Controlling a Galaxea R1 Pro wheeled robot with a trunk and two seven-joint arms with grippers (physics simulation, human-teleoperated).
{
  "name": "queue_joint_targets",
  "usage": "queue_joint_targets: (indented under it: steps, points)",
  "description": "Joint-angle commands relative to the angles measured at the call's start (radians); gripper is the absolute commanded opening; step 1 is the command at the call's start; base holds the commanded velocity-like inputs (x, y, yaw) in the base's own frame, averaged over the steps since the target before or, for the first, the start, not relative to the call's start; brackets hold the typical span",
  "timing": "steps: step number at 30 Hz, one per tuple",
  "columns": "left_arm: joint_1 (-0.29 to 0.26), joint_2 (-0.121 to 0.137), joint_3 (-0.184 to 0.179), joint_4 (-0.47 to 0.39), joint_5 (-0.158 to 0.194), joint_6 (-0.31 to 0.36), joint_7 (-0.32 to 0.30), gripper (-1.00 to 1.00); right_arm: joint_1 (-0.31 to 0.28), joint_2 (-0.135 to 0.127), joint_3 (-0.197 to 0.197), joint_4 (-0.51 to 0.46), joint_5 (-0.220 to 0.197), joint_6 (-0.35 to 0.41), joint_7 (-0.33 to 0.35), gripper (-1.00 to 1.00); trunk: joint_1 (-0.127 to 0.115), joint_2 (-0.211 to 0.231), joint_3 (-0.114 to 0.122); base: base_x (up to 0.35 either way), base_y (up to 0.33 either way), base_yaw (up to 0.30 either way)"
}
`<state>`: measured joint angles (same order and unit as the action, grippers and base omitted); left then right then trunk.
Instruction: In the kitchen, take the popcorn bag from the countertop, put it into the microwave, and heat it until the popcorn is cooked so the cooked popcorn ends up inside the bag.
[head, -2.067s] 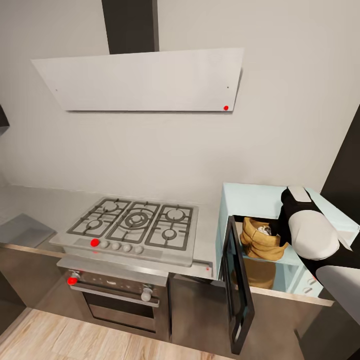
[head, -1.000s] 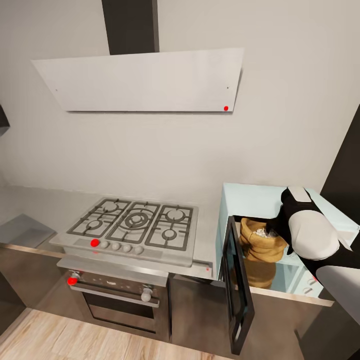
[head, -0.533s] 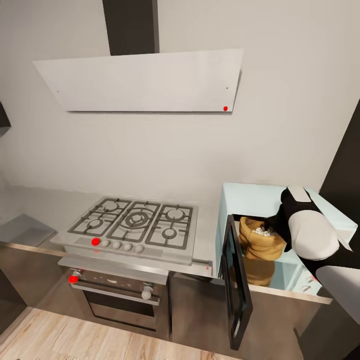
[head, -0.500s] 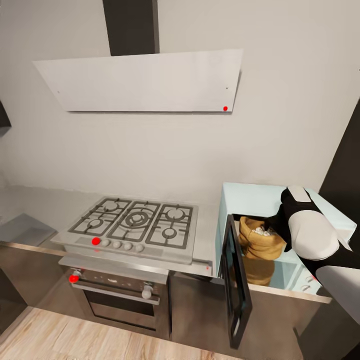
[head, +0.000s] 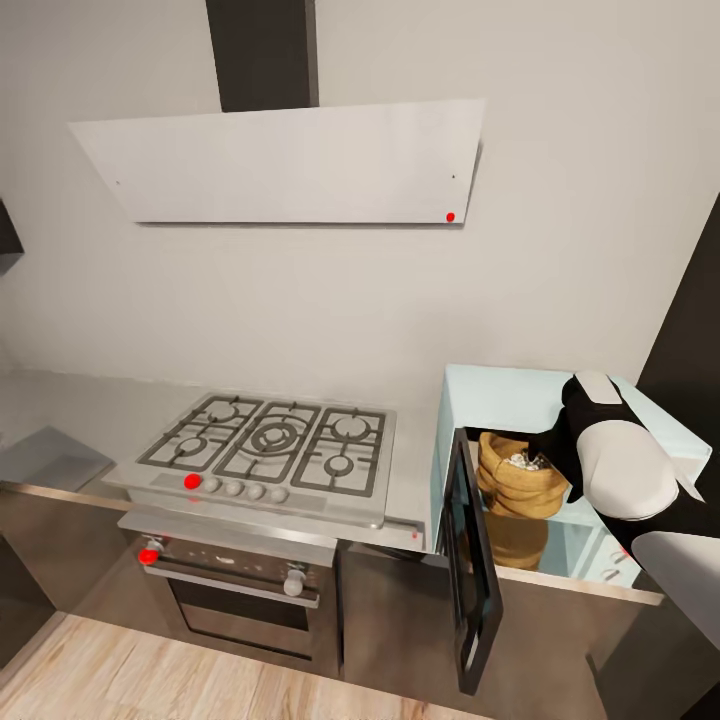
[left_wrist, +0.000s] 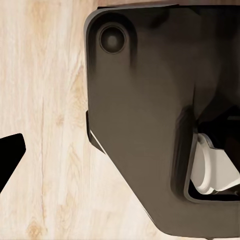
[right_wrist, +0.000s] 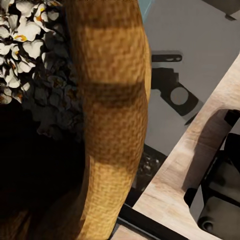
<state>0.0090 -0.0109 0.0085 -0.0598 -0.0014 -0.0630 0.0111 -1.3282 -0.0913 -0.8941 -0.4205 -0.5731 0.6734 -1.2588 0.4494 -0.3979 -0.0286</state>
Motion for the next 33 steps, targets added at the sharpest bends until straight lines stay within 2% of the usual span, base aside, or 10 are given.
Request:
queue_joint_targets:
  steps: [1, 11, 23, 33]
  points:
    - [0.000, 0.000, 0.001, -0.002, 0.000, -0.001, 0.001, 1.00, -0.001, 0.000, -0.002, -0.001, -0.004, 0.009, -0.005, 1.00, 0.001, -0.002, -0.002, 0.000, 0.000, 0.000]
    - [0.000, -0.001, 0.002, -0.002, 0.000, -0.002, 0.003, 1.00, -0.001, 0.000, -0.002, -0.001, -0.004, 0.011, -0.005, 1.00, 0.001, -0.002, 0.011, -0.096, 0.000, 0.000]
    - [0.000, 0.000, 0.002, -0.002, 0.000, -0.003, 0.003, 1.00, -0.001, 0.000, -0.002, -0.001, -0.004, 0.012, 0.025, 1.00, 0.001, -0.002, 0.016, -0.004, 0.000, 0.000]
    - [0.000, 0.000, 0.002, -0.002, 0.000, -0.003, 0.003, 1.00, -0.001, 0.000, -0.003, -0.001, -0.004, 0.013, 0.027, 1.00, 0.001, -0.002, 0.032, 0.000, 0.000, 0.000]
